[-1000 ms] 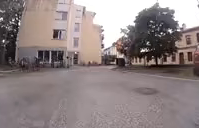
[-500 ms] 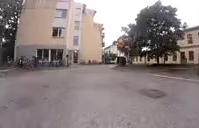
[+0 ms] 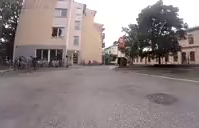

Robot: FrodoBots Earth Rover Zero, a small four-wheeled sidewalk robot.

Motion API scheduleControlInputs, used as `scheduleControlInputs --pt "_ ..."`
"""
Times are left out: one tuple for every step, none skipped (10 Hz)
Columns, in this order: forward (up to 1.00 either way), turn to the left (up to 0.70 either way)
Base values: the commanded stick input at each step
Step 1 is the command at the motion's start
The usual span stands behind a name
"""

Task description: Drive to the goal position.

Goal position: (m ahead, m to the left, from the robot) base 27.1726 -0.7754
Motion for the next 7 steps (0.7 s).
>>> scheduleControlInputs --pt "0.60 -0.15" --pt "0.60 -0.09" --pt "0.60 -0.01" --pt "0.60 0.00" --pt "0.60 0.00" --pt "0.60 0.00" --pt "0.60 0.00"
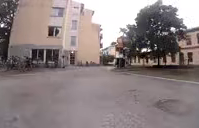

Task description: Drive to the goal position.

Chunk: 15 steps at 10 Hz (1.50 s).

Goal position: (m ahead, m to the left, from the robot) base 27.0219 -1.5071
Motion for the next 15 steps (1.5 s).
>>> scheduleControlInputs --pt "0.60 0.00" --pt "0.60 0.00" --pt "0.60 0.00" --pt "0.60 0.00" --pt "0.60 0.00" --pt "0.60 0.00" --pt "0.60 0.00" --pt "0.60 0.00" --pt "0.60 0.00" --pt "0.60 0.00" --pt "0.60 0.00" --pt "0.60 0.00" --pt "0.60 0.00" --pt "0.60 -0.03" --pt "0.60 -0.11"
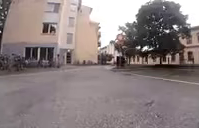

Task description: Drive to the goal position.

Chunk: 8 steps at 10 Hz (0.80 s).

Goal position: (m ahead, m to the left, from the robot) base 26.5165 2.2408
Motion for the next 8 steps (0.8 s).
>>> scheduleControlInputs --pt "0.60 -0.15" --pt "0.60 -0.15" --pt "0.60 -0.15" --pt "0.60 -0.15" --pt "0.60 -0.15" --pt "0.60 -0.14" --pt "0.60 -0.02" --pt "0.60 0.00"
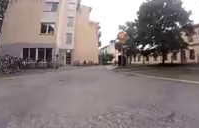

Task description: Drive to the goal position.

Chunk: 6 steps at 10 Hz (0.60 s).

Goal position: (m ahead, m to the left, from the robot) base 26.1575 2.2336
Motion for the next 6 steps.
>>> scheduleControlInputs --pt "0.60 0.00" --pt "0.60 0.00" --pt "0.60 0.00" --pt "0.60 0.00" --pt "0.60 0.00" --pt "0.60 0.00"
